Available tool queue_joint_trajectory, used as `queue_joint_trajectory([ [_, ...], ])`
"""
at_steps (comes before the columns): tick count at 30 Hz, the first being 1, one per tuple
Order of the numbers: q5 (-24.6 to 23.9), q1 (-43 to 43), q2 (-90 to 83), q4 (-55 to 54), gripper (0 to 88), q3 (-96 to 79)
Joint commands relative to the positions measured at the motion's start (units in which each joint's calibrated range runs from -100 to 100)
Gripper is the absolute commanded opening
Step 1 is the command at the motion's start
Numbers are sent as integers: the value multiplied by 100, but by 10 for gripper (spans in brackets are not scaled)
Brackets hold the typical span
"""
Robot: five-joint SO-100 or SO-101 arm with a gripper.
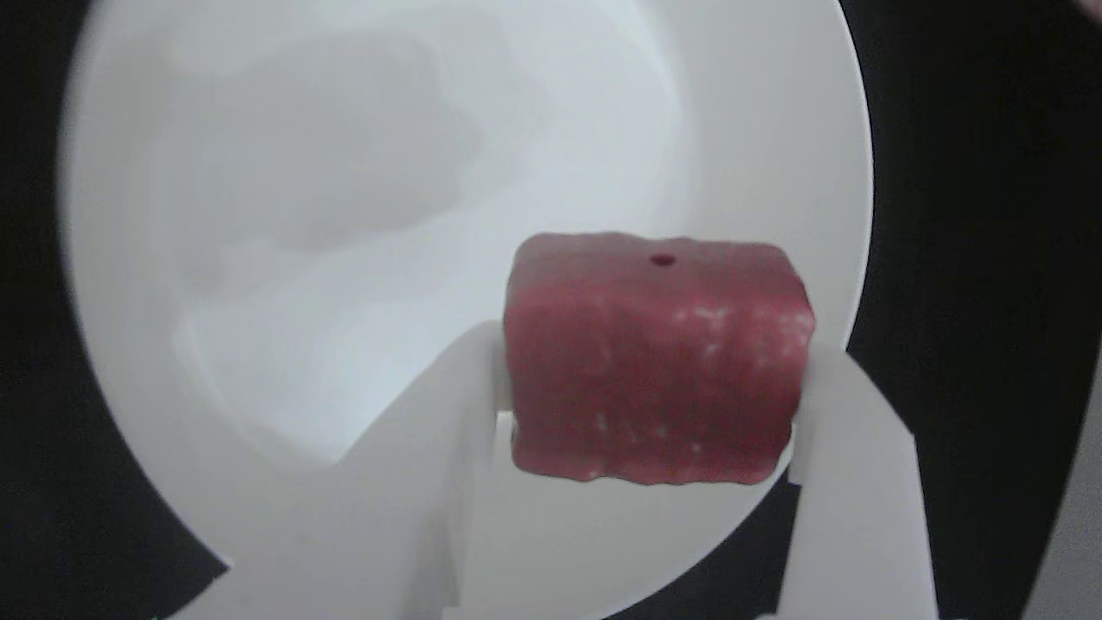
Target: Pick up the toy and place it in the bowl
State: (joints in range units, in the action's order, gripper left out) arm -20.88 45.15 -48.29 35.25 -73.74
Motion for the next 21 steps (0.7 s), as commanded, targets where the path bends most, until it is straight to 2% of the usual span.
queue_joint_trajectory([
  [1, -16, 6, -102, -112, 27, 5],
  [6, -16, 6, -102, -112, 44, 5],
  [8, 15, 14, -102, -112, 115, -4],
  [9, 26, 23, -102, -95, 164, -4],
  [10, 26, 106, -102, -70, 255, -13],
  [11, 31, 123, -102, -70, 282, -22],
  [21, 31, 73, -102, -112, 270, -40],
])
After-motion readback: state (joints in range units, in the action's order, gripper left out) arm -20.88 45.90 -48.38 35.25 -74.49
